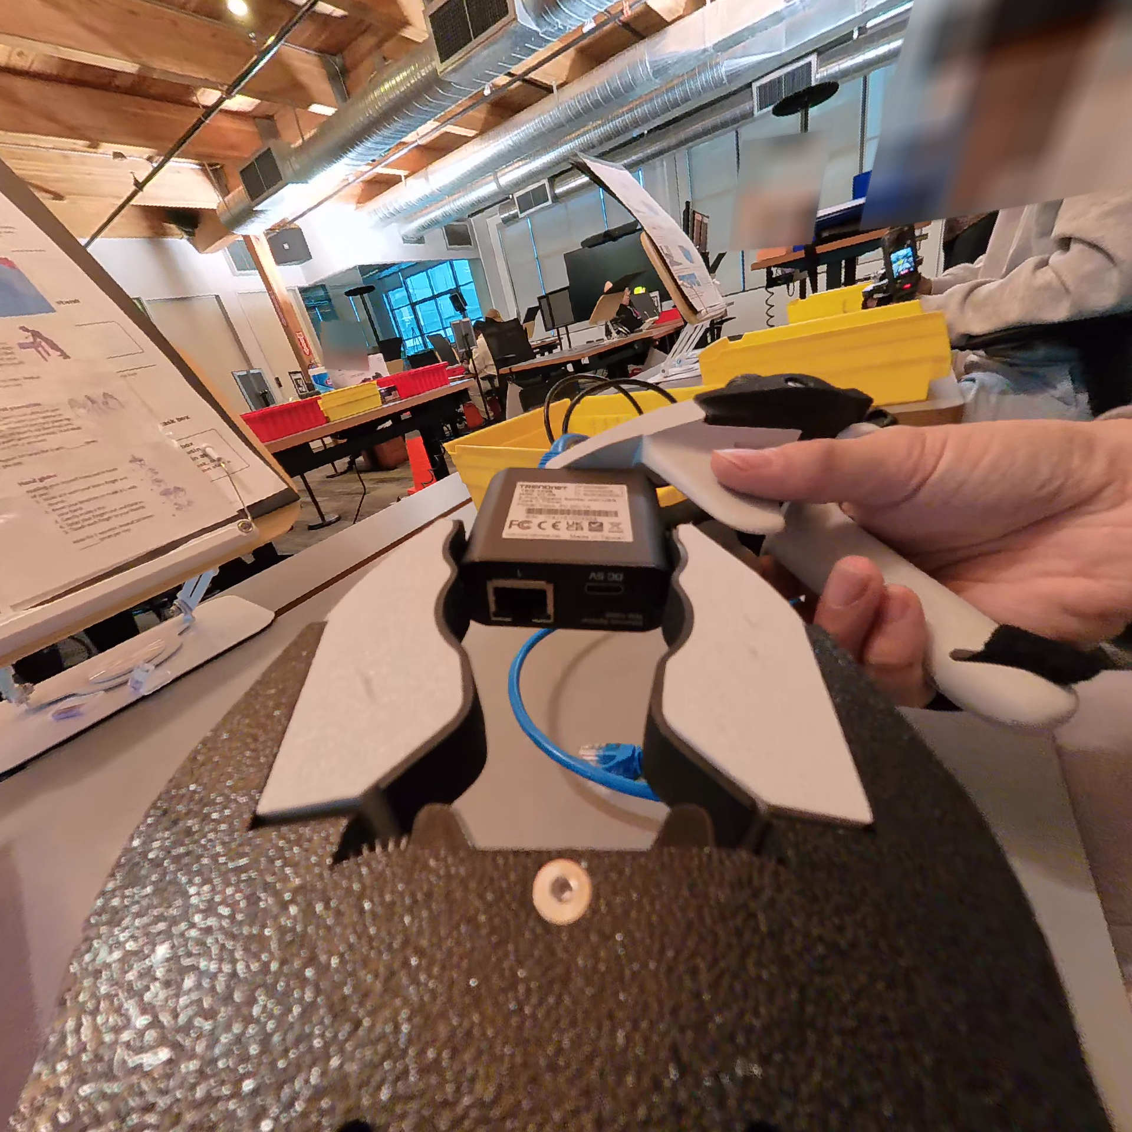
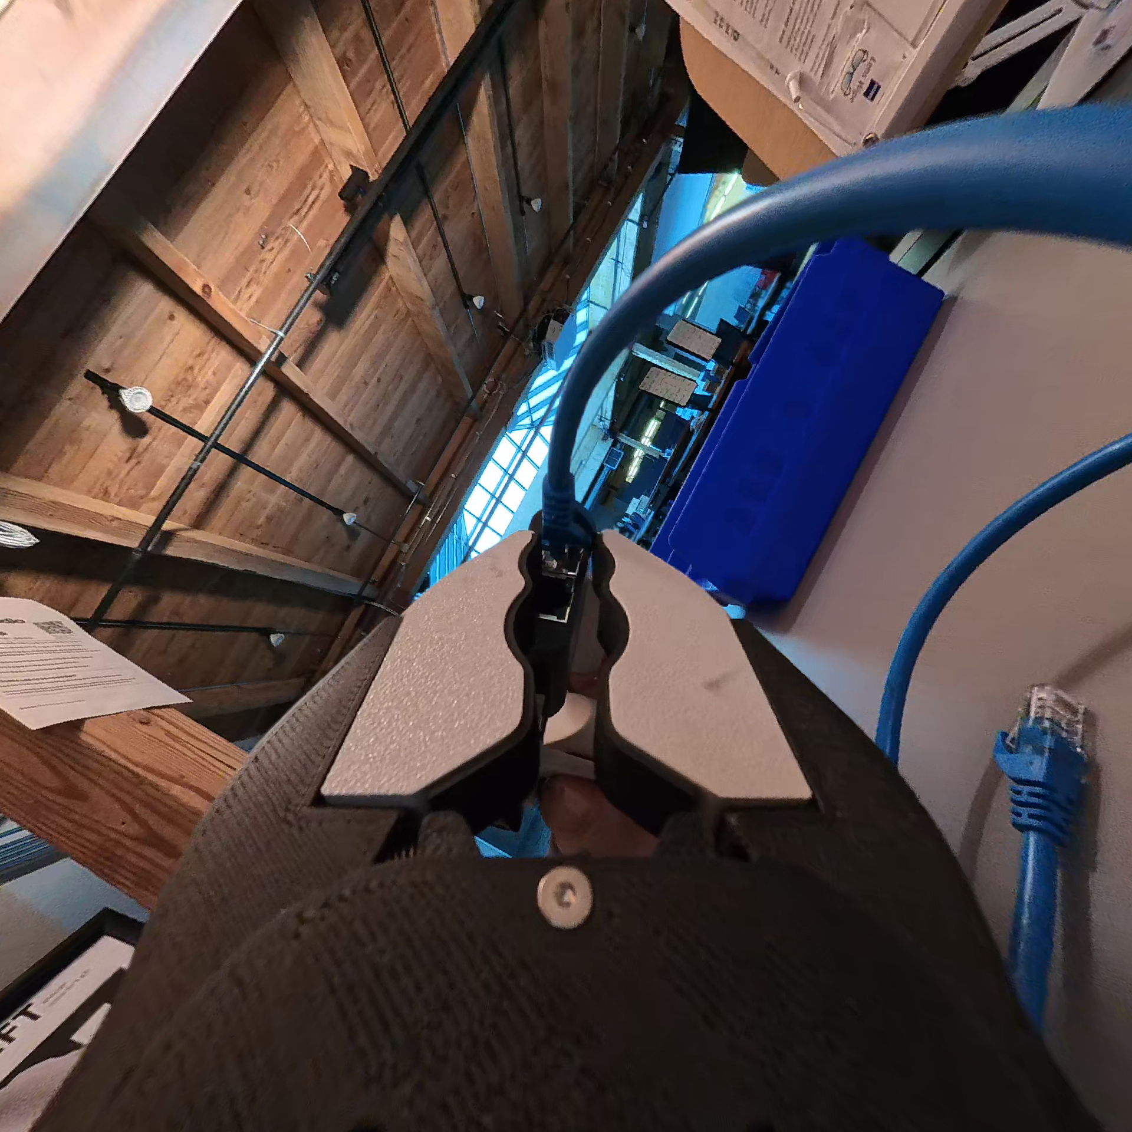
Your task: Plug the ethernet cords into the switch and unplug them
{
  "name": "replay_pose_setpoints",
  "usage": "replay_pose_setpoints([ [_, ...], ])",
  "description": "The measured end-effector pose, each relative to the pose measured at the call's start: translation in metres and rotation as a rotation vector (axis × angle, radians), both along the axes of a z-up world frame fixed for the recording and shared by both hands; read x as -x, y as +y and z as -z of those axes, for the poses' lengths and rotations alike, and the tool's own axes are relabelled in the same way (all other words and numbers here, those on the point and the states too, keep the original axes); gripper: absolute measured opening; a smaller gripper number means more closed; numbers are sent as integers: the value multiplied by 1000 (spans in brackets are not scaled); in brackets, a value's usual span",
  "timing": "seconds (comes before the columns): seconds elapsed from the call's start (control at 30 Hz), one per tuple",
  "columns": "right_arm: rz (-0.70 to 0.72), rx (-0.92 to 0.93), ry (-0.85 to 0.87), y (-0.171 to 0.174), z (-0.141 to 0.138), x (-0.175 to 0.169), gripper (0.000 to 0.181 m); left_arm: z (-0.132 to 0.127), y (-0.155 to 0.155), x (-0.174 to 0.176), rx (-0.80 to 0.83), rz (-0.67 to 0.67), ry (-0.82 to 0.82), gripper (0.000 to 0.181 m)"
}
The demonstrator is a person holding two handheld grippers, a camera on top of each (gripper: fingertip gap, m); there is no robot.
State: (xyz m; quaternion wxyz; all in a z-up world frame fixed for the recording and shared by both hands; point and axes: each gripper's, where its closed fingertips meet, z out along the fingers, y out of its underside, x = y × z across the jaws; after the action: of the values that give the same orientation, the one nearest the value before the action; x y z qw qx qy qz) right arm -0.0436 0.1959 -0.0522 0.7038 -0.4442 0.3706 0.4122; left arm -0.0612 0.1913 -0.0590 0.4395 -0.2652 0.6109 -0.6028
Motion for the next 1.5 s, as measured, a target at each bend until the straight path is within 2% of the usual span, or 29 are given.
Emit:
replay_pose_setpoints([
  [0.3, -11, 11, -146, -3, 0, 2, 14, 4, -3, -1, -37, -15, -34, 61],
  [0.57, -22, -24, -218, 0, -11, 4, 14, -3, 0, -1, -158, -141, -152, 61],
  [0.73, -6, 20, -285, -2, -11, 1, 14, -1, -1, -4, -108, -152, -145, 61],
  [0.8, -12, -11, -277, -3, -14, 1, 14, -1, -2, -5, -148, -190, -155, 61],
  [0.87, -26, -74, -197, -4, -17, 2, 13, -3, -1, -6, -259, -268, -199, 61],
  [0.9, -29, -107, -164, -5, -20, 4, 13, -5, -2, -4, -265, -273, -215, 61],
  [0.97, -12, -70, -231, -3, -20, 5, 13, -7, -1, -2, -228, -258, -215, 61],
  [1.1, 13, -49, -269, -4, -21, 1, 13, -8, -4, -6, -36, -205, -160, 61],
  [1.23, 21, -62, -263, -5, -21, 0, 13, -6, -5, -8, -127, -282, -182, 61],
  [1.4, 36, -16, -247, -2, -15, -5, 13, -2, -3, -11, -88, -287, -133, 62],
  [1.5, -14, 15, -252, -3, -12, -4, 13, 2, -2, -9, -111, -285, -146, 61],
])
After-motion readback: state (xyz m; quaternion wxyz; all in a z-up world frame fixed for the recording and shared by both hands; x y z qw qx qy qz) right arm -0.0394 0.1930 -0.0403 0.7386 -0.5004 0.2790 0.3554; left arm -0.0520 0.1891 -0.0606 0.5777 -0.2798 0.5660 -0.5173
